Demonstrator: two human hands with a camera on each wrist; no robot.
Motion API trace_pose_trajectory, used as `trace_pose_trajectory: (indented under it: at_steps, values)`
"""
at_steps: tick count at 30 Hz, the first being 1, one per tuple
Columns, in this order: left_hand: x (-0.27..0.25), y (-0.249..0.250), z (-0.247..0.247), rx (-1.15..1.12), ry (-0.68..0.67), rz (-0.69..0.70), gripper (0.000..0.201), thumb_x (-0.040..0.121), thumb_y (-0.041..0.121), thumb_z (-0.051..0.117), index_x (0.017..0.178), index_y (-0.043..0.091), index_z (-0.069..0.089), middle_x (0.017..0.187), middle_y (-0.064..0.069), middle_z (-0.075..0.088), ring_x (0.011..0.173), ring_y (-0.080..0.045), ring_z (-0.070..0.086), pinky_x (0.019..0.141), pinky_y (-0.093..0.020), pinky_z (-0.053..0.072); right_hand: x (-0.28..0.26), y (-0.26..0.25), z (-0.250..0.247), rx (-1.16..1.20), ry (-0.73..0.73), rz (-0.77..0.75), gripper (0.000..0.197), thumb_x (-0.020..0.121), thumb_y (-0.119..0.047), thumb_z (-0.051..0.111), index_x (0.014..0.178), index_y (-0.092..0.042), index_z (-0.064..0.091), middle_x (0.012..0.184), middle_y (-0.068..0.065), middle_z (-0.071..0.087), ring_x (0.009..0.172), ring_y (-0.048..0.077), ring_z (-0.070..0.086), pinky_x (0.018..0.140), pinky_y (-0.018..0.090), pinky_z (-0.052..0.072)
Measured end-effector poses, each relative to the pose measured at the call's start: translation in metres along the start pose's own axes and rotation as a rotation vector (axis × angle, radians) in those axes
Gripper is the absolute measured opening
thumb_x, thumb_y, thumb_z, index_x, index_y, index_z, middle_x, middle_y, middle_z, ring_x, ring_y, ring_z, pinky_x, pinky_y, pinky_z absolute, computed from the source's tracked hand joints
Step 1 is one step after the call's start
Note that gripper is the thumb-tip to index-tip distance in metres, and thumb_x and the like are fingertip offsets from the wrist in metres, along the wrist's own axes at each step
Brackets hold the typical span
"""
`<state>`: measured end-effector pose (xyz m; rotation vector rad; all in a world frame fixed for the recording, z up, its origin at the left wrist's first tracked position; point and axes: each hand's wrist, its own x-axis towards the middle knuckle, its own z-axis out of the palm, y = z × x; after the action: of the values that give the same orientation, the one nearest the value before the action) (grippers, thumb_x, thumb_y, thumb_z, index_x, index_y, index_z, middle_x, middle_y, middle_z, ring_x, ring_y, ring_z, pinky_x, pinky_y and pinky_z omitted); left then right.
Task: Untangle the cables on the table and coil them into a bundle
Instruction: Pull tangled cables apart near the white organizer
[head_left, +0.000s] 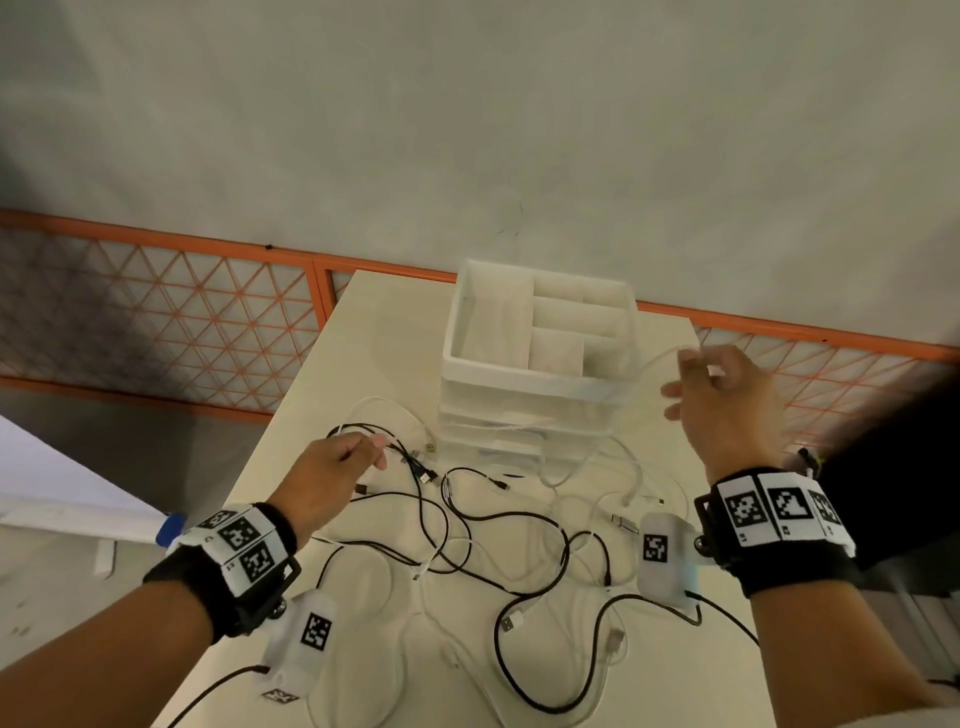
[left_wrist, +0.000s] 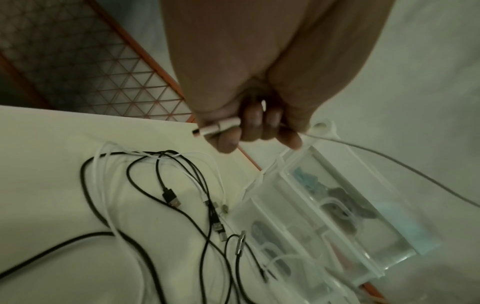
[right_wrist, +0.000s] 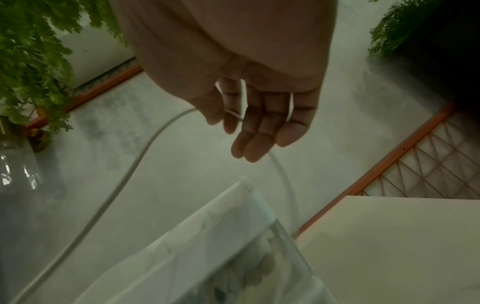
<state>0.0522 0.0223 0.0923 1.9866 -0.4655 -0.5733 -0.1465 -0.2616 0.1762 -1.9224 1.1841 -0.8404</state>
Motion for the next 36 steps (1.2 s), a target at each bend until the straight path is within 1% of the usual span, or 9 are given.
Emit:
trace_pose_trajectory:
  at_steps: [2, 4, 10, 14, 18, 23, 27, 31, 36]
  values:
    - [0.0, 0.008, -0.003, -0.101, 0.087, 0.006, 0.033, 0.092, 0.037, 0.063, 0.074, 0.009, 0.062, 0.057, -0.009, 0.047, 0.058, -0.033, 0.038, 0.053, -0.026, 0.032, -0.005, 0.008, -0.001, -0.141, -0.075, 0.063, 0.034, 0.094, -0.058, 0.051, 0.081, -0.029, 0.064, 0.072, -0.002, 0.072, 0.079, 0.028, 0.072, 0.083, 0.046, 0.057]
    - [0.0, 0.016, -0.001, -0.126, 0.06, 0.048, 0.031, 0.079, 0.044, 0.074, 0.077, 0.015, 0.062, 0.051, 0.004, 0.038, 0.053, -0.018, 0.035, 0.055, -0.028, 0.032, -0.014, 0.0, -0.003, -0.138, -0.156, 0.066, 0.044, 0.096, -0.056, 0.054, 0.069, -0.025, 0.069, 0.064, -0.002, 0.067, 0.073, 0.026, 0.069, 0.079, 0.042, 0.056]
    - [-0.007, 0.056, 0.074, 0.114, -0.429, 0.205, 0.062, 0.071, 0.046, 0.082, 0.126, 0.038, 0.054, 0.058, 0.015, 0.043, 0.045, 0.003, 0.042, 0.047, -0.011, 0.031, -0.057, -0.079, 0.01, 0.147, -0.453, -0.361, 0.027, 0.103, -0.037, 0.051, 0.087, -0.025, 0.069, 0.058, 0.007, 0.063, 0.054, 0.015, 0.062, 0.063, 0.028, 0.05]
    - [-0.004, 0.036, 0.117, 0.423, -0.463, 0.138, 0.019, 0.086, 0.044, 0.065, 0.09, 0.028, 0.074, 0.076, 0.008, 0.067, 0.08, -0.013, 0.064, 0.064, -0.02, 0.04, -0.044, -0.089, 0.006, 0.296, -0.213, -0.342, 0.021, 0.103, -0.034, 0.053, 0.088, -0.033, 0.068, 0.053, -0.002, 0.059, 0.049, 0.014, 0.06, 0.06, 0.034, 0.053]
    - [-0.002, 0.011, 0.098, 0.566, -0.381, 0.015, 0.039, 0.095, 0.039, 0.05, 0.062, 0.018, 0.054, 0.06, 0.003, 0.051, 0.075, -0.023, 0.057, 0.061, -0.025, 0.036, -0.018, -0.046, -0.004, 0.312, 0.04, -0.073, 0.023, 0.102, -0.038, 0.053, 0.089, -0.028, 0.068, 0.057, -0.002, 0.064, 0.044, 0.013, 0.057, 0.057, 0.035, 0.052]
    - [0.014, -0.002, 0.062, 0.657, -0.377, -0.045, 0.052, 0.079, 0.064, 0.063, 0.078, 0.012, 0.061, 0.077, 0.001, 0.062, 0.087, -0.023, 0.063, 0.076, -0.031, 0.047, -0.011, -0.004, -0.007, 0.233, 0.169, 0.127, 0.023, 0.104, -0.035, 0.048, 0.093, -0.025, 0.066, 0.063, 0.0, 0.067, 0.042, 0.013, 0.055, 0.053, 0.029, 0.046]
    - [0.012, 0.007, 0.058, 0.63, -0.392, -0.023, 0.059, 0.062, 0.073, 0.072, 0.069, 0.017, 0.055, 0.07, 0.007, 0.059, 0.068, -0.011, 0.055, 0.061, -0.023, 0.04, 0.003, 0.001, -0.003, 0.155, 0.297, 0.099, 0.026, 0.102, -0.041, 0.045, 0.098, -0.03, 0.067, 0.069, 0.0, 0.071, 0.064, 0.022, 0.066, 0.064, 0.036, 0.054]
    - [0.006, 0.01, 0.057, 0.625, -0.404, -0.009, 0.07, 0.069, 0.086, 0.048, 0.061, 0.017, 0.041, 0.059, 0.003, 0.044, 0.056, -0.012, 0.043, 0.06, -0.027, 0.036, 0.015, 0.0, -0.007, 0.113, 0.449, 0.074, 0.026, 0.102, -0.026, 0.042, 0.102, -0.025, 0.068, 0.08, -0.004, 0.071, 0.082, 0.022, 0.069, 0.068, 0.033, 0.051]
    - [0.008, -0.001, 0.047, 0.795, -0.383, -0.114, 0.074, 0.089, 0.075, 0.026, 0.062, 0.017, 0.065, 0.062, 0.003, 0.06, 0.069, -0.016, 0.059, 0.076, -0.03, 0.043, 0.015, 0.012, 0.008, 0.083, 0.287, 0.007, 0.042, 0.09, -0.006, 0.037, 0.085, -0.039, 0.064, 0.083, -0.005, 0.074, 0.075, 0.024, 0.07, 0.063, 0.035, 0.056]
